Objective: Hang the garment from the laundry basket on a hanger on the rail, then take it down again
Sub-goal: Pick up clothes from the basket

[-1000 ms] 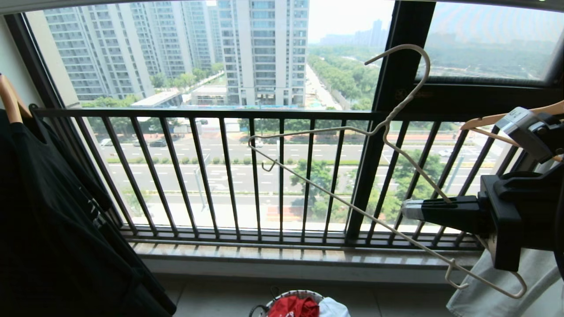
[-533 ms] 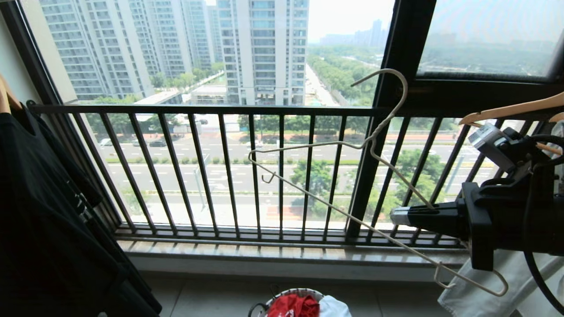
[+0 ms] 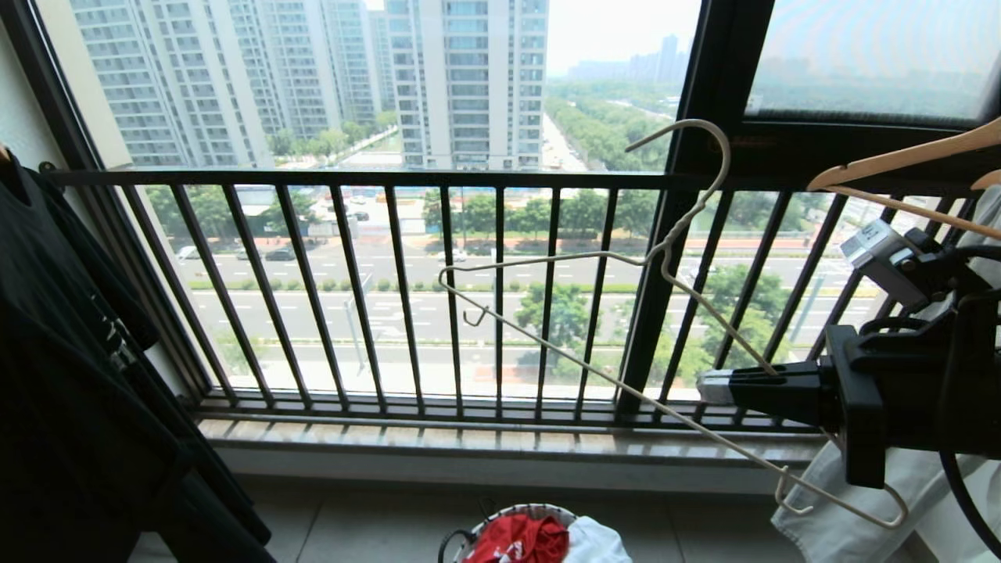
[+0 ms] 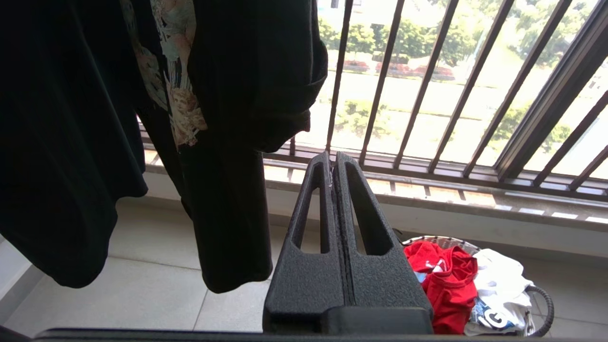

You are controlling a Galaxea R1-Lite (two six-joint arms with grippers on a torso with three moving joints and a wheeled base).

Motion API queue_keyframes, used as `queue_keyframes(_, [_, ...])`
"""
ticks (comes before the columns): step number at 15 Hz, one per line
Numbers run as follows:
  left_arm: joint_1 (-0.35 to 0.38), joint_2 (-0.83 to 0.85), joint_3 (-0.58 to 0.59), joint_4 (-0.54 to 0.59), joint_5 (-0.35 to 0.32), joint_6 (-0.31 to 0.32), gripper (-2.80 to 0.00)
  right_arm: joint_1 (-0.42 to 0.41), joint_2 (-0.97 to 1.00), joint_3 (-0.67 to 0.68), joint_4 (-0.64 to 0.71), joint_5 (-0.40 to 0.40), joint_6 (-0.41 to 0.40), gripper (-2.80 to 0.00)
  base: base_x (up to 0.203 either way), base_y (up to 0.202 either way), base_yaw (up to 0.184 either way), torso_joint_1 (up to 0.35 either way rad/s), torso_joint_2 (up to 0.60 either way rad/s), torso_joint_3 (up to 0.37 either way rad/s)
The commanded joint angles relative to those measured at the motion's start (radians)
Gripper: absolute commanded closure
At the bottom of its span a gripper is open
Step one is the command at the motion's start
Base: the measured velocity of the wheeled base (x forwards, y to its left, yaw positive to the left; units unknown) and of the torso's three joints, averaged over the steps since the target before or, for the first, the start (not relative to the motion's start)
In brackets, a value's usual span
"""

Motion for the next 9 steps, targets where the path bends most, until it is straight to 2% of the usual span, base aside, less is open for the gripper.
queue_keyframes(1, [0.000,0.001,0.000,0.000,0.001,-0.001,0.00,0.001,-0.016,0.003,-0.001,0.003,-0.001,0.00,0.000,0.000,0.000,-0.167,0.36,0.204])
queue_keyframes(7, [0.000,0.001,0.000,0.000,0.001,-0.001,0.00,0.003,-0.021,0.019,-0.001,0.009,-0.032,0.00,0.000,0.000,0.000,-0.184,0.42,0.235])
queue_keyframes(9, [0.000,0.001,0.000,0.000,0.001,-0.001,0.00,0.002,-0.028,0.029,0.000,0.042,-0.063,0.00,0.000,0.000,0.000,-0.239,0.55,0.301])
